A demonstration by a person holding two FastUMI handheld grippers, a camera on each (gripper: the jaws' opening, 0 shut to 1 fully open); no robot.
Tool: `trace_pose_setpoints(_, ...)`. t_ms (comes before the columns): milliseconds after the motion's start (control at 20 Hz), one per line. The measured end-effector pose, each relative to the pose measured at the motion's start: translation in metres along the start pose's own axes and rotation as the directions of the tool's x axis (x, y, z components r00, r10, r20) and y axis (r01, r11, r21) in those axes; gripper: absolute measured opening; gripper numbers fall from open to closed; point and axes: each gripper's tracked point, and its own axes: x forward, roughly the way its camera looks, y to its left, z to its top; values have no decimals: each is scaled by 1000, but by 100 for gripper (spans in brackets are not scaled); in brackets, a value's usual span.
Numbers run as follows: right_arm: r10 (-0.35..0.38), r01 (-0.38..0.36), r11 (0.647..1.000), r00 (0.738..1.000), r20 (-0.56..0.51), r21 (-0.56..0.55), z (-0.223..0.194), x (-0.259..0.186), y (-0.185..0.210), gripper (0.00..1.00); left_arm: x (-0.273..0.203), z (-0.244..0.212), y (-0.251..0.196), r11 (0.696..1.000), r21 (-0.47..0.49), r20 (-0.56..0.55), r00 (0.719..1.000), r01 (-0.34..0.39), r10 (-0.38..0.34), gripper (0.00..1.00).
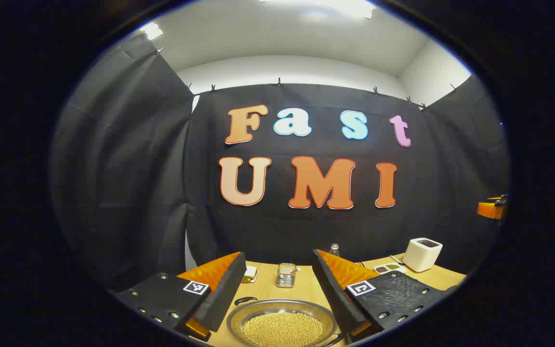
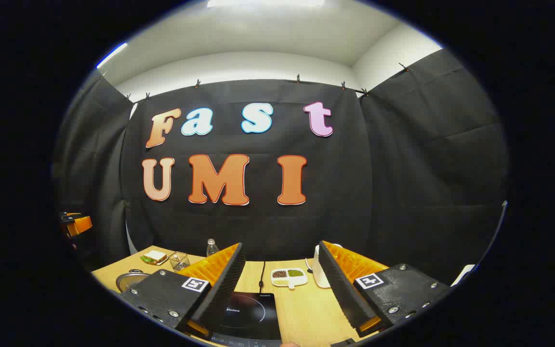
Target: First push the handle of the pot to place it horizontally, then grasp the pot with both hands and set it on the induction cooktop.
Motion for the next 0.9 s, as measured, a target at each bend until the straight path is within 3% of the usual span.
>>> trace_pose_setpoints(350,10,-10,1000,1000,-20,-1,-4,5,2,95,3,7,9,1000,8,16,1000,-14,14,89)
trace_pose_setpoints(650,16,-17,1000,1000,-14,-7,0,4,4,95,2,7,2,1000,16,11,1000,11,-11,88)
trace_pose_setpoints(700,13,-13,1000,1000,-12,-5,1,4,2,100,2,6,1,1000,12,9,1000,17,-17,88)
trace_pose_setpoints(750,11,-11,1000,1000,-10,-2,1,5,1,95,2,6,1,1000,10,7,1000,20,-20,88)
trace_pose_setpoints(900,-2,2,1000,1000,-8,11,3,4,-3,95,4,3,4,1000,2,2,1000,15,-15,88)
